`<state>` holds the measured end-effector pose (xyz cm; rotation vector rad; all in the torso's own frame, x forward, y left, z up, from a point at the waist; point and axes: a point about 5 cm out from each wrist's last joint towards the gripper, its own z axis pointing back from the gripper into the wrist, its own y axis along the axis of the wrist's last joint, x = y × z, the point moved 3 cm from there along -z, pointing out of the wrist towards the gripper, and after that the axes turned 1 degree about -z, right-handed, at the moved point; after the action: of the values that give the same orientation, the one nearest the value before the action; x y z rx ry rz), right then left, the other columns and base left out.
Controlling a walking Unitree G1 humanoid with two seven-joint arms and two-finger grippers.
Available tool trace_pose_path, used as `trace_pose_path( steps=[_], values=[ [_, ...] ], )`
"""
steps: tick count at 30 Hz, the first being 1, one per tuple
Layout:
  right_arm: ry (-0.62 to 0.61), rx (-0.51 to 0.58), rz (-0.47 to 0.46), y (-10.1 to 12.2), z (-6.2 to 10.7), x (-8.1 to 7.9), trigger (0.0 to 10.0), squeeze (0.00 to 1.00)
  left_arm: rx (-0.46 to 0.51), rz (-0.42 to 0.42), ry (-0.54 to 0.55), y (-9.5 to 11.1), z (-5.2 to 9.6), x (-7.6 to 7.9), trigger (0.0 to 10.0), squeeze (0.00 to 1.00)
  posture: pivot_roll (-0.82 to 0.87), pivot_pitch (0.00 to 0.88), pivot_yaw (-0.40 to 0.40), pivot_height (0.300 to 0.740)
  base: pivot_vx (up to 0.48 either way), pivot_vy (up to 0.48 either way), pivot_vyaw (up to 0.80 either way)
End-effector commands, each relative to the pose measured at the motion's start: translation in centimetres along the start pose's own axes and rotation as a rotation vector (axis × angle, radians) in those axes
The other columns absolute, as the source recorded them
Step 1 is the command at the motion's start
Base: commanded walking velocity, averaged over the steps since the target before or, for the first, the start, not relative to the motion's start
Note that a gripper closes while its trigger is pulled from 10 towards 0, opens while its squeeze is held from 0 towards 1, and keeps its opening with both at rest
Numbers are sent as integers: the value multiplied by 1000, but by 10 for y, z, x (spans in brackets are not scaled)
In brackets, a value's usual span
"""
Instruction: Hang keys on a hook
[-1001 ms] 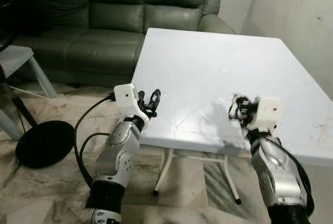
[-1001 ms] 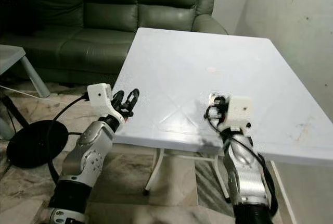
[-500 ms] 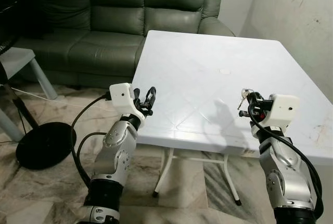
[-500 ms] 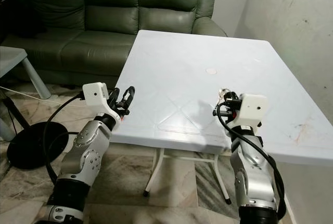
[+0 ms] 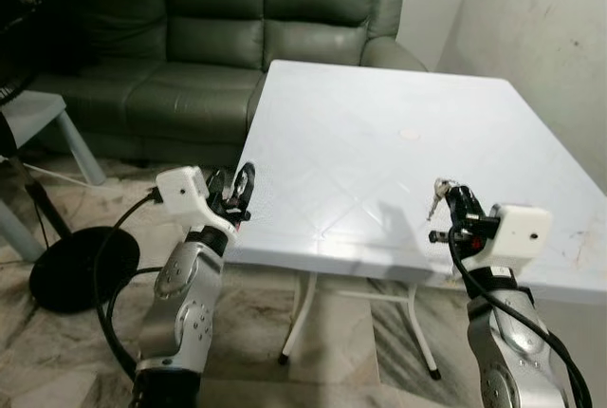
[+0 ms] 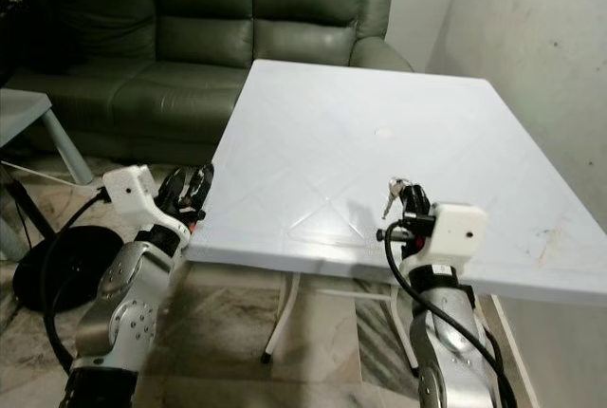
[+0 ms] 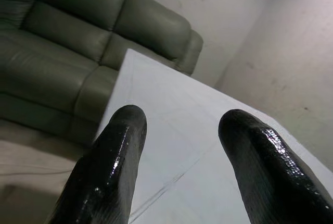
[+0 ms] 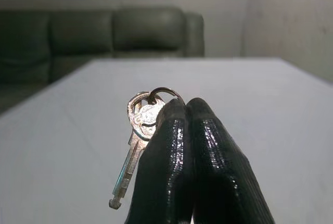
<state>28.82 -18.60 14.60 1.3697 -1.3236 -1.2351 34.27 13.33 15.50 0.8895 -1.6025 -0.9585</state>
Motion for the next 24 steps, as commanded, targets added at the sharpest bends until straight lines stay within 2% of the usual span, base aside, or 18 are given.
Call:
trace_pose_path(
  steps=[1,4,6,14,24],
  values=[
    [-8,-25,21,-3,3,2,10000,0,2,-8,4,6,1,-4,10000,0,-14,0,-19,740,0,0,0],
    [-21,-42,4,-4,4,3,10000,0,0,-3,0,10,0,-4,10000,0,-9,0,-16,740,0,0,0],
    [-31,-24,18,3,-6,6,10000,0,-5,-26,-19,15,-5,-6,10000,0,-1,0,-16,740,0,0,0],
    [42,26,34,14,-24,-8,10000,0,-17,-19,-32,18,-14,-5,10000,0,5,0,-16,740,0,0,0],
    [83,48,27,19,-41,-19,10000,0,-18,-3,-37,18,-26,-2,10000,0,-2,0,-9,740,0,339,0]
  ],
)
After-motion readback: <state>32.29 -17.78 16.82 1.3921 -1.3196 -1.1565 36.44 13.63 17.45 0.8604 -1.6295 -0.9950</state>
